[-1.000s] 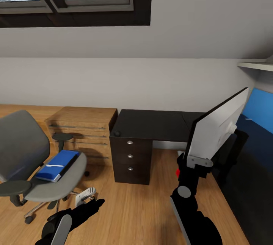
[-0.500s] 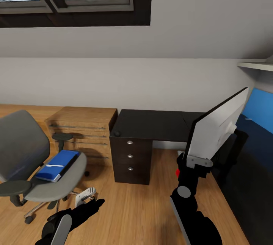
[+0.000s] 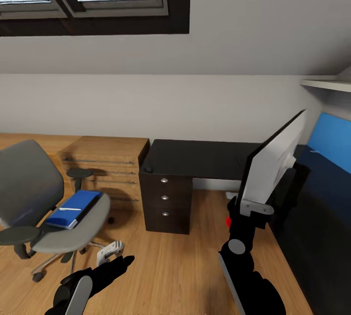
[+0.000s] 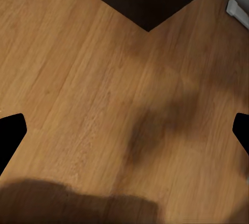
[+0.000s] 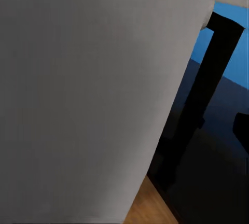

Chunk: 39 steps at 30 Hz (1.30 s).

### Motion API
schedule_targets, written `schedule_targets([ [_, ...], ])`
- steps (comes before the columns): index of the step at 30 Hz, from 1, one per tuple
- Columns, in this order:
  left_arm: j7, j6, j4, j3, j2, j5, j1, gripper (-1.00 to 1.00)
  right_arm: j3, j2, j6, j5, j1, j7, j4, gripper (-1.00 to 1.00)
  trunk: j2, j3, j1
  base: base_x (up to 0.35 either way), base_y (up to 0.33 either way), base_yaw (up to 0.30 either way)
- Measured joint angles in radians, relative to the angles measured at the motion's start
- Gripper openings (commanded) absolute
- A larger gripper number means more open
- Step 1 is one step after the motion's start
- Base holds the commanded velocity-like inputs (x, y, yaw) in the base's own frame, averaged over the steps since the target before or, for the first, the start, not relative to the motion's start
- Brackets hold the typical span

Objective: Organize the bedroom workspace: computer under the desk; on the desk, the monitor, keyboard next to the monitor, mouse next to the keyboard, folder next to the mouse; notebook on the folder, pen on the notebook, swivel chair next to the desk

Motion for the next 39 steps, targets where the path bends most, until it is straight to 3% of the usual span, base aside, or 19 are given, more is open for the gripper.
schedule_targets([
  [23,-0.001,0.000,0.000,-0.001,0.000,0.000,0.000,1.00,0.000,0.000,0.000,0.001,0.000,0.000,0.000,1.00,0.000,0.000,0.000,-0.263,-0.065,0.000],
  [39,0.000,0.000,0.000,0.002,0.000,0.000,0.000,1.00,0.000,0.000,0.000,0.001,0.000,0.000,0.000,1.00,0.000,0.000,0.000,-0.051,-0.025,0.000],
])
